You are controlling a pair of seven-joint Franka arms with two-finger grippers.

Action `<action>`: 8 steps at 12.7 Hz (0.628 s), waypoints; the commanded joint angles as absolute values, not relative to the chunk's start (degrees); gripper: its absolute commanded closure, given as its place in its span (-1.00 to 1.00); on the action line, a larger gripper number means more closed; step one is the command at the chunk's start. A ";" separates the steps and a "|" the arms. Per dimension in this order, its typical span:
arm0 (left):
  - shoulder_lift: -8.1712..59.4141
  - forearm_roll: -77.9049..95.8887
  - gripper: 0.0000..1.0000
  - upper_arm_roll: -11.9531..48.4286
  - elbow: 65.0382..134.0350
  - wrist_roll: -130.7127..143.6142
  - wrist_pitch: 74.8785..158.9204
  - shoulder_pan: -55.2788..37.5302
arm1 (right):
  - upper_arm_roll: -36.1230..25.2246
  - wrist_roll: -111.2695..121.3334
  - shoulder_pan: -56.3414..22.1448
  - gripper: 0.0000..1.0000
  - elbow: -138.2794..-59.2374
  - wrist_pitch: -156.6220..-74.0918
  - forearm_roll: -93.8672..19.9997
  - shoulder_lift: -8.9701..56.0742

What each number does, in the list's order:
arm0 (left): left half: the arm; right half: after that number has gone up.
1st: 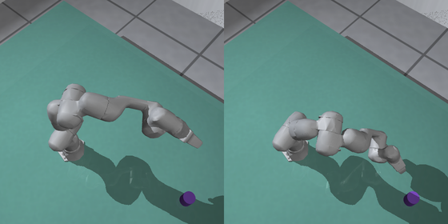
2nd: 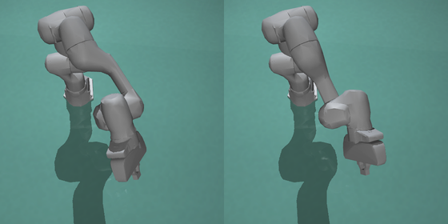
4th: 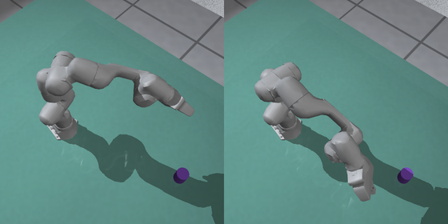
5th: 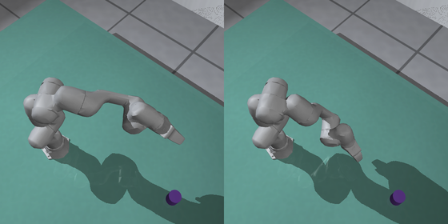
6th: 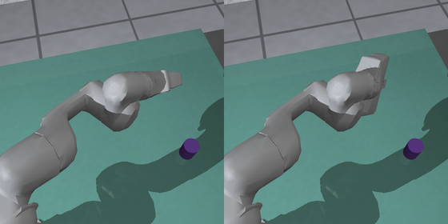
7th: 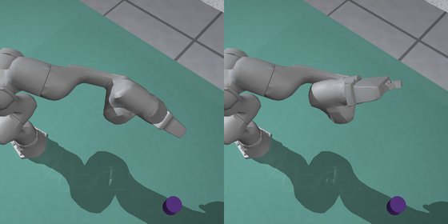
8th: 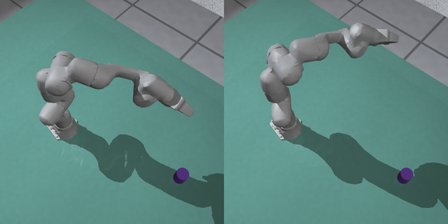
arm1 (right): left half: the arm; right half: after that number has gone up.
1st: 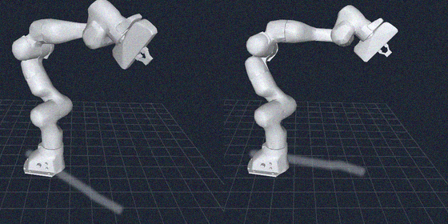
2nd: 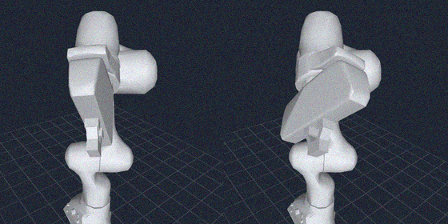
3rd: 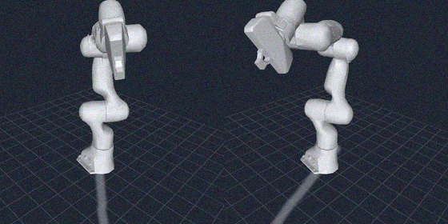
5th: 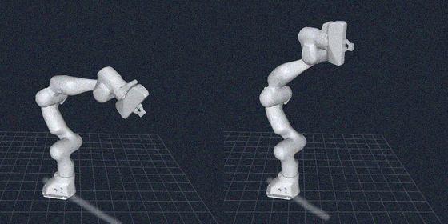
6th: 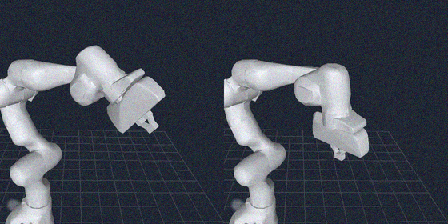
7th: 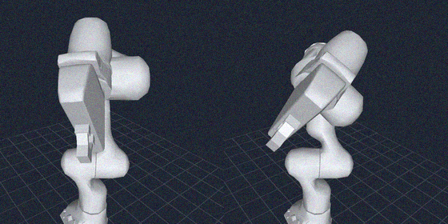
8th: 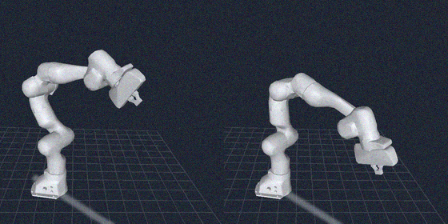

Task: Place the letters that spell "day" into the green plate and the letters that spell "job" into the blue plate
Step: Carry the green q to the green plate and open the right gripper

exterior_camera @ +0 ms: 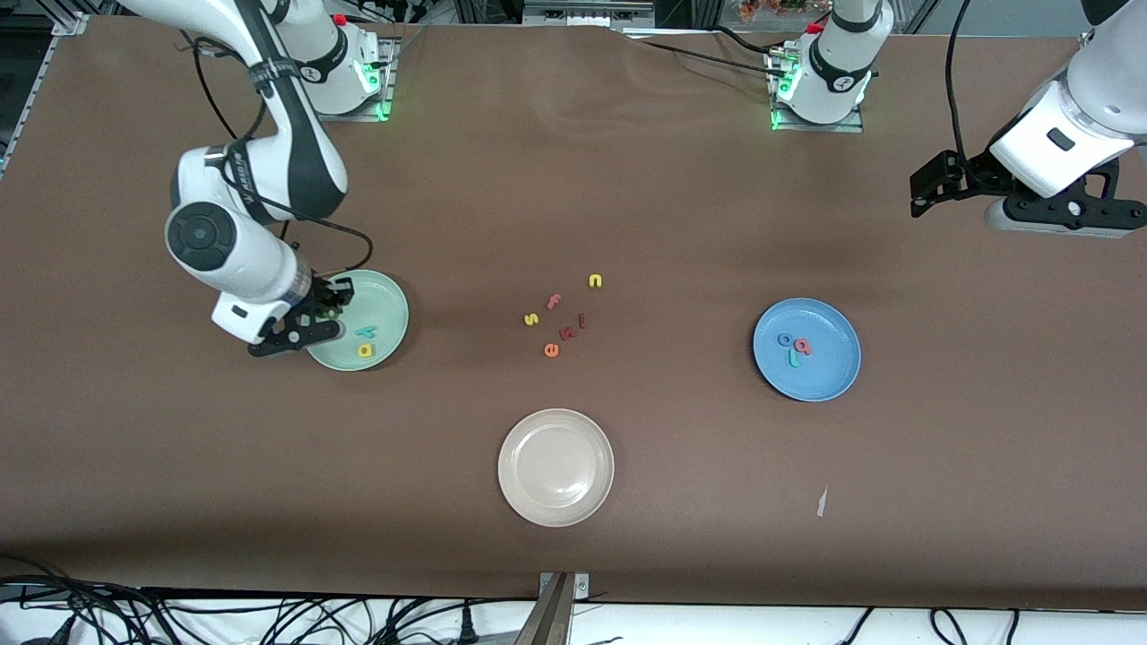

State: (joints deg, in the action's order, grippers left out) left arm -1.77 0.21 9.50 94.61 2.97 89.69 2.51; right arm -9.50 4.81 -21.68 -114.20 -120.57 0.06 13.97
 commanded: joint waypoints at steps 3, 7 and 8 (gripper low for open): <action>-1.05 -0.44 -1.00 9.76 92.90 2.46 88.42 2.55 | -7.03 5.27 -19.60 0.19 -124.81 -120.85 1.41 3.43; -1.05 -0.44 -1.00 9.76 92.90 2.46 88.33 2.55 | -7.03 5.10 -19.34 -1.00 -123.84 -121.11 1.41 3.60; -1.05 -0.44 -1.00 9.76 92.90 2.46 88.33 2.55 | -6.94 5.01 -18.81 -1.00 -123.14 -121.03 1.32 3.52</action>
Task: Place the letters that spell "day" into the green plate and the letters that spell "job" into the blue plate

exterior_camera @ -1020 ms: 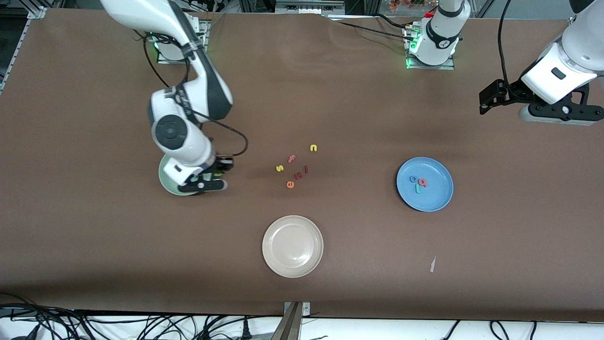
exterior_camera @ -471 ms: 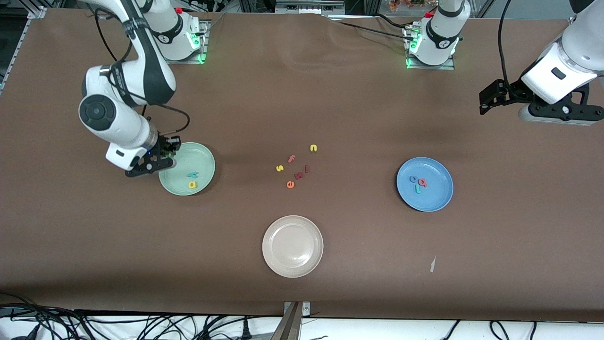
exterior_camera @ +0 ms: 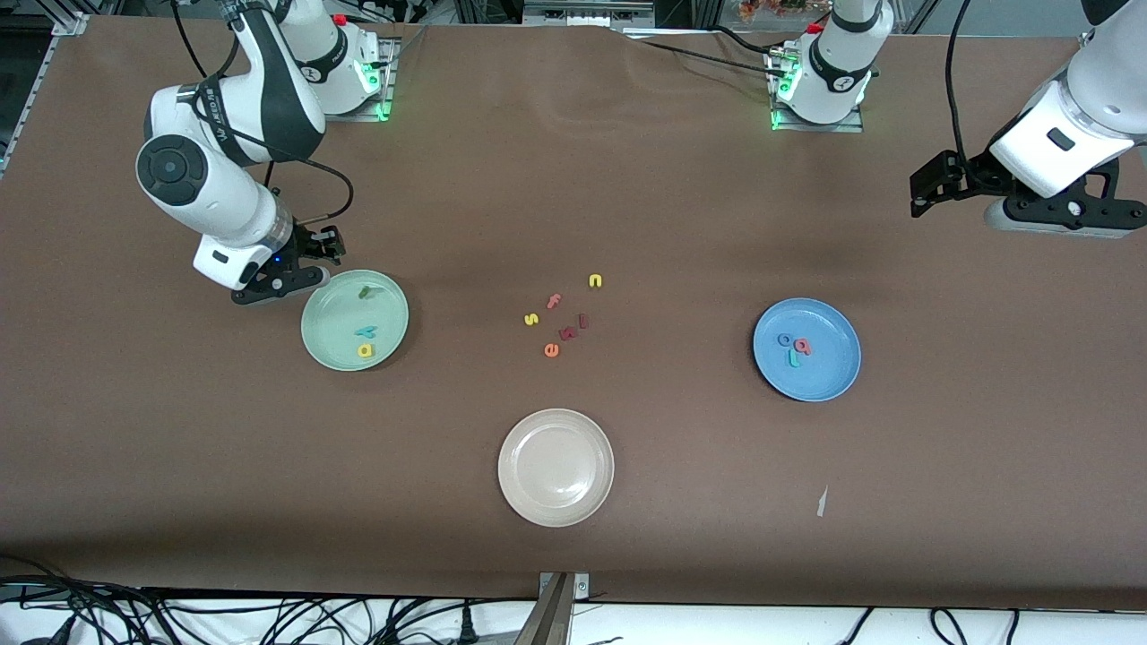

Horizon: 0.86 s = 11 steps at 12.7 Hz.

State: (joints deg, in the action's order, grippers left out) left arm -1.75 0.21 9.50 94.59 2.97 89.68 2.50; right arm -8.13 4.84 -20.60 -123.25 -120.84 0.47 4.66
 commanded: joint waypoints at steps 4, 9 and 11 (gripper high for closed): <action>-1.05 -0.44 -1.00 9.76 92.90 2.46 88.33 2.55 | -6.94 3.87 -17.06 -1.00 -117.53 -119.72 0.44 1.59; -1.05 -0.44 -1.00 9.76 92.90 2.46 88.33 2.55 | -4.59 3.96 -11.62 -1.00 -101.01 -101.36 0.61 -0.34; -1.05 -0.44 -1.00 9.76 92.90 2.46 88.33 2.55 | -2.91 4.22 -9.41 -1.00 -97.23 -97.23 0.97 -1.58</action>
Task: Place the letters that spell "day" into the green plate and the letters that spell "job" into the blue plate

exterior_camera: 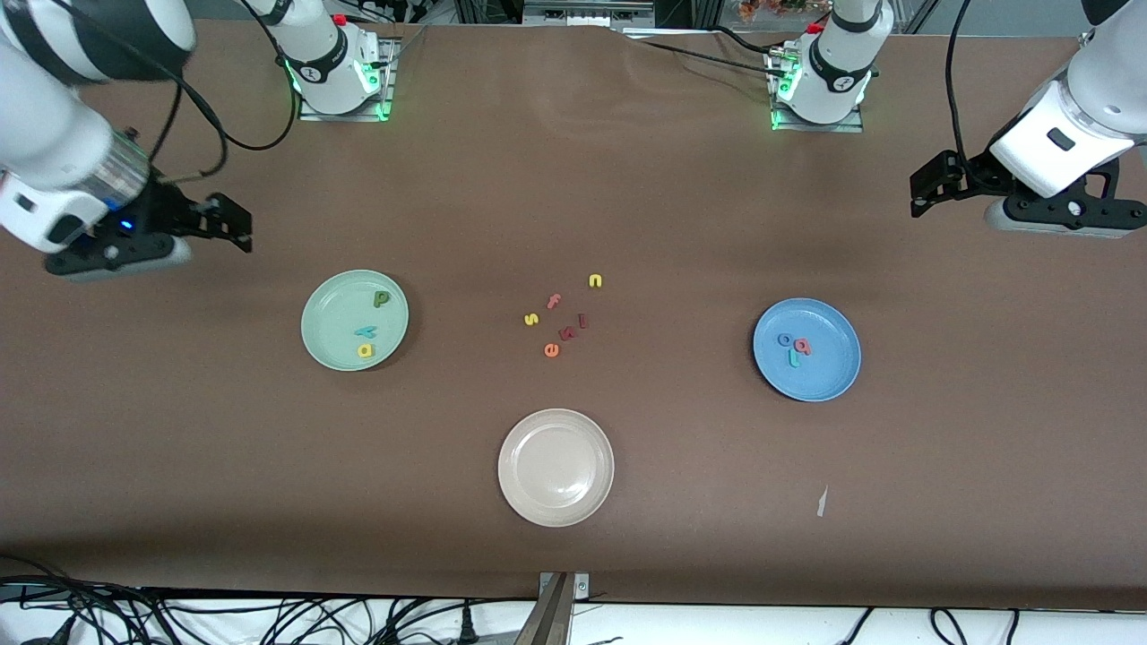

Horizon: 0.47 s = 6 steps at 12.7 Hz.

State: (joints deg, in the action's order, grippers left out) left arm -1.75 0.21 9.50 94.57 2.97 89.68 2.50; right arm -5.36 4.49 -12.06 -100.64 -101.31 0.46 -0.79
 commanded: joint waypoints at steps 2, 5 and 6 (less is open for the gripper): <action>-1.05 -0.44 -1.00 9.76 92.90 2.37 88.33 2.55 | -0.54 4.57 -6.61 -1.00 -94.76 -93.53 1.14 -1.76; -1.05 -0.44 -1.00 9.76 92.90 2.37 88.33 2.55 | 2.45 4.48 -3.44 -1.00 -93.69 -92.20 2.37 -1.67; -1.05 -0.44 -1.00 9.76 92.90 2.37 88.33 2.55 | 2.98 4.48 -2.99 -1.00 -93.78 -91.94 2.20 -1.67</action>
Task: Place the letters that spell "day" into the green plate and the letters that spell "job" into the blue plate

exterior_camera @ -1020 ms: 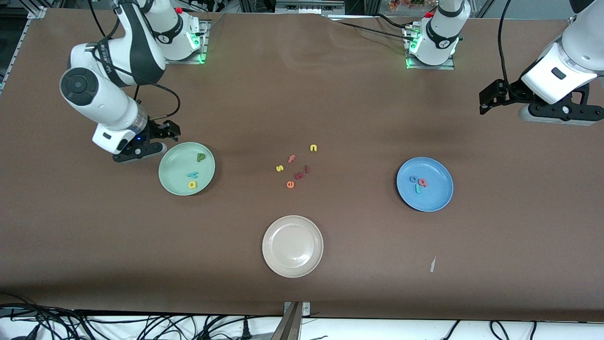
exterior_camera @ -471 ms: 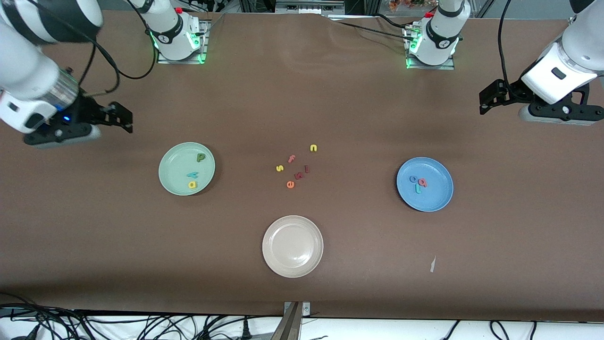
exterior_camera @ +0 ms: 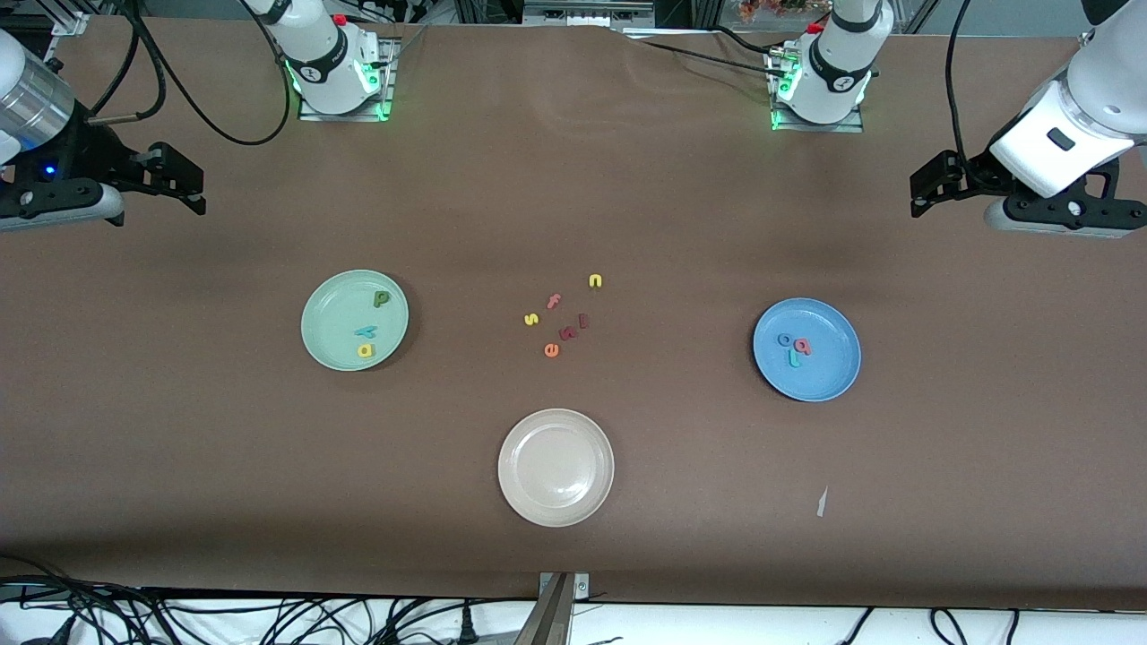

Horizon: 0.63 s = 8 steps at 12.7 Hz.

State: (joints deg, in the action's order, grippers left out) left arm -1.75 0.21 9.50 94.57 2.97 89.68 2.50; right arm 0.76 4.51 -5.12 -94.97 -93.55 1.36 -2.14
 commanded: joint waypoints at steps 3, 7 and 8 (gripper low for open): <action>-1.05 -0.44 -1.00 9.76 92.90 2.37 88.33 2.55 | 3.25 4.57 -2.55 -1.00 -93.95 -89.40 1.76 -1.76; -1.05 -0.44 -1.00 9.76 92.90 2.37 88.33 2.55 | 3.25 4.22 -2.29 -1.00 -93.61 -86.49 1.76 -1.67; -1.05 -0.44 -1.00 9.76 92.90 2.46 88.33 2.55 | 3.16 4.39 -2.29 -1.00 -93.60 -86.40 1.76 -1.41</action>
State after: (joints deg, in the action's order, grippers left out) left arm -1.75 0.21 9.50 94.57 2.97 89.67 2.50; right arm 2.13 4.51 -3.44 -94.97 -88.18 1.38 -1.97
